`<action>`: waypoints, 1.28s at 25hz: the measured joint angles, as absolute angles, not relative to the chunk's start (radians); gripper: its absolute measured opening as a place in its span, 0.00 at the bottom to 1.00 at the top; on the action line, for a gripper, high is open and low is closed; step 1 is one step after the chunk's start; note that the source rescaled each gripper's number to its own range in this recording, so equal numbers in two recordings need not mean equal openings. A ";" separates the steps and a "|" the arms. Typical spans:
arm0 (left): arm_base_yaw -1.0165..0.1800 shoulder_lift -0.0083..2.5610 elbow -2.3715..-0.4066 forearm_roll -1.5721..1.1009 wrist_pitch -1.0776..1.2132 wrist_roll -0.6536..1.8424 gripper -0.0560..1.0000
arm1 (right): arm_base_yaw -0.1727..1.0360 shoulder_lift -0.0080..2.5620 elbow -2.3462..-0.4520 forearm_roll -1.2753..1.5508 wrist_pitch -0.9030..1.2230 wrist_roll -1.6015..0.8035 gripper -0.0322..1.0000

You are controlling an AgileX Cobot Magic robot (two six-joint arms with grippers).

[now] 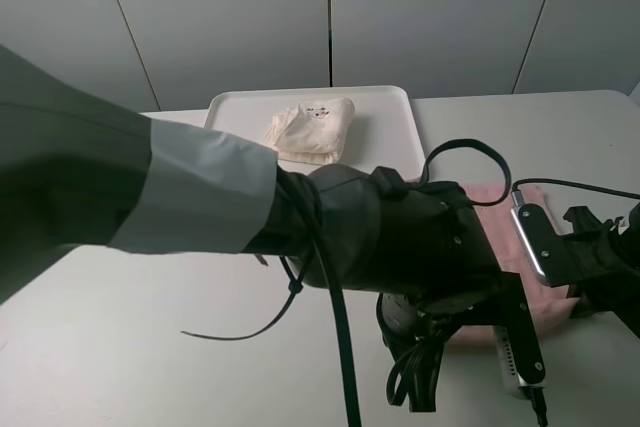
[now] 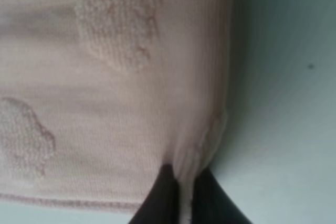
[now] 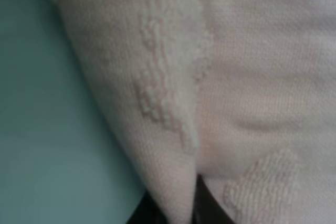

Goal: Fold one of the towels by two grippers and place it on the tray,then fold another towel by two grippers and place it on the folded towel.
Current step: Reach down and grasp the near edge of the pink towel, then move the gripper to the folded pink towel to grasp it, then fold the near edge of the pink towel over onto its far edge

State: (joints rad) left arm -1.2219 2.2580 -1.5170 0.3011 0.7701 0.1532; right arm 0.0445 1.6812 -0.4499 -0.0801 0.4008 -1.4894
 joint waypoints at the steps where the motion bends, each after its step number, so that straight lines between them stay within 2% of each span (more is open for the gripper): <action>1: -1.222 2.258 -1.517 0.319 0.770 0.137 0.06 | 0.045 1.681 -0.450 -0.076 0.401 -1.489 0.05; 7: -1.222 2.258 -1.517 0.328 0.769 0.111 0.06 | 0.045 1.651 -0.444 -0.028 0.423 -1.489 0.05; 25: -1.222 2.138 -1.517 0.132 0.911 0.187 0.06 | 0.045 1.378 -0.426 0.216 0.784 -1.584 0.04; 32: -1.222 2.108 -1.517 0.182 0.939 0.127 0.06 | 0.045 1.280 -0.425 0.282 0.841 -1.462 0.04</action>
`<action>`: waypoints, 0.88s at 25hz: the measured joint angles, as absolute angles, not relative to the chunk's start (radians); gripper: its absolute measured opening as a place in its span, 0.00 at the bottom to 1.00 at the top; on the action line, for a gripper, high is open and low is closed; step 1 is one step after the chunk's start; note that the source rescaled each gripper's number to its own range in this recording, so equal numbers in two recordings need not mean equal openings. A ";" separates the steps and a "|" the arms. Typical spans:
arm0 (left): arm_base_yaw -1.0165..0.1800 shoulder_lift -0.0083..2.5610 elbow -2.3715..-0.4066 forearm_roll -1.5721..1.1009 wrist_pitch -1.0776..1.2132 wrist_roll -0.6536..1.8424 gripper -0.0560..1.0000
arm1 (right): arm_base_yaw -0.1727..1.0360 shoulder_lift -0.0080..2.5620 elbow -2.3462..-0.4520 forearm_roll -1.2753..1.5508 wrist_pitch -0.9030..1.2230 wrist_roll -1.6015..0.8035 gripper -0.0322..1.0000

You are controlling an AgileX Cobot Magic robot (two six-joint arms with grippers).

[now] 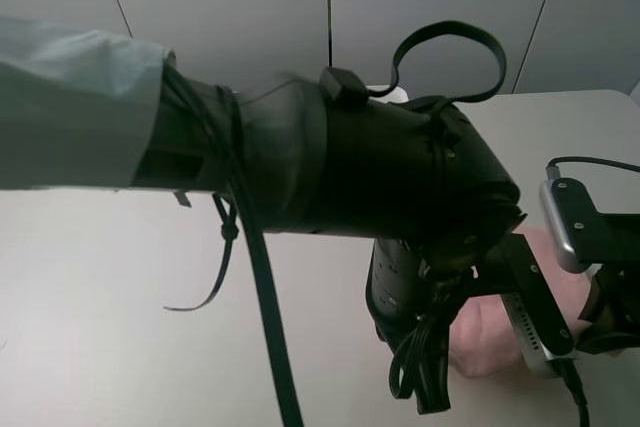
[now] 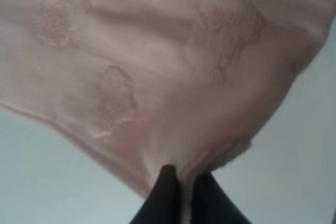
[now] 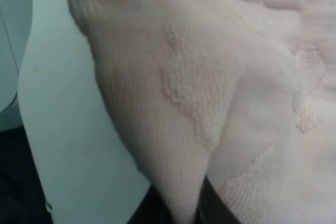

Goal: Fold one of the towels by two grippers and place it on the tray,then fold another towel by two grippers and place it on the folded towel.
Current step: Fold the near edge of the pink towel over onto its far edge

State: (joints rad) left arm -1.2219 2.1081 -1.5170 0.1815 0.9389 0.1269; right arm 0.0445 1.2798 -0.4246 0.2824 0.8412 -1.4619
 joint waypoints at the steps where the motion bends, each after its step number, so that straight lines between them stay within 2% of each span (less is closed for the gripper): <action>1: -1.217 2.102 -1.517 0.200 0.934 0.102 0.06 | 0.045 1.267 -0.425 0.282 0.843 -1.428 0.04; 10: -1.128 2.064 -1.517 0.226 0.864 0.037 0.06 | 0.045 1.199 -0.427 0.290 0.825 -1.099 0.04; 17: -1.116 2.059 -1.517 0.250 0.783 0.025 0.06 | 0.045 1.197 -0.427 0.238 0.720 -0.892 0.04; 22: -1.100 2.059 -1.517 0.327 0.728 -0.078 0.06 | 0.045 1.196 -0.427 0.155 0.665 -0.777 0.04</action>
State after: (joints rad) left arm -1.0997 2.0592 -1.5170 0.3273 0.7276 -0.0779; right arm 0.0445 1.1956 -0.4266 0.1548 0.6646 -0.7766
